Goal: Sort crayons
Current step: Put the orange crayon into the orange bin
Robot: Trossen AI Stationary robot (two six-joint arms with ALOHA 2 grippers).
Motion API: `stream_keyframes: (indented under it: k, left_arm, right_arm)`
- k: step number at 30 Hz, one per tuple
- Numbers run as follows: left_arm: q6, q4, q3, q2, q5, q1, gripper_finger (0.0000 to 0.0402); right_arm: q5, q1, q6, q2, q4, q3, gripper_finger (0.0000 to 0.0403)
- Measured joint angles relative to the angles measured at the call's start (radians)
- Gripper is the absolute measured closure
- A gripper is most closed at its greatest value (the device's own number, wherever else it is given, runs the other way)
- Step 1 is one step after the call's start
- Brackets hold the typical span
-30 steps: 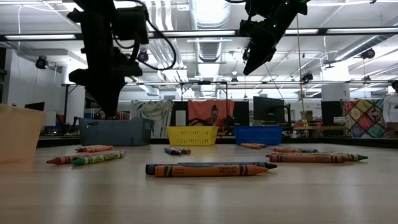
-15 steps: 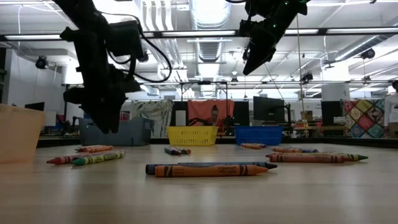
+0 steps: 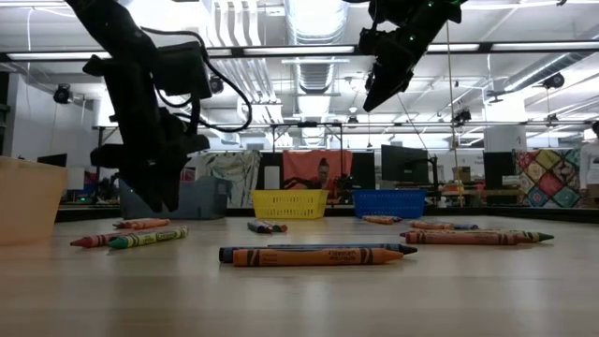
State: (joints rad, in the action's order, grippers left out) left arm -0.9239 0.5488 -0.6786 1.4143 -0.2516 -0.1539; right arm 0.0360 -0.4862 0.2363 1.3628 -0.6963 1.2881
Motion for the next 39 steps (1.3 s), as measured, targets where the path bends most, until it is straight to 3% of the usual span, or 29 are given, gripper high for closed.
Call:
stream_keyframes:
  k: [22,32,39]
  left_arm:
    - [0.002,-0.115,0.062,0.003,-0.004,-0.001,0.0264]
    - [0.044,-0.105,0.013,0.129,-0.025,0.001,0.0265]
    - [0.077,-0.087,-0.025,0.144,-0.028,0.000,0.0304]
  right_arm:
    - [0.000,0.000,0.000,0.000,0.012,0.000,0.0321]
    - [0.000,0.000,0.002,0.000,0.029,0.000,0.0321]
    - [-0.001,0.000,0.001,0.000,0.029,0.000,0.0321]
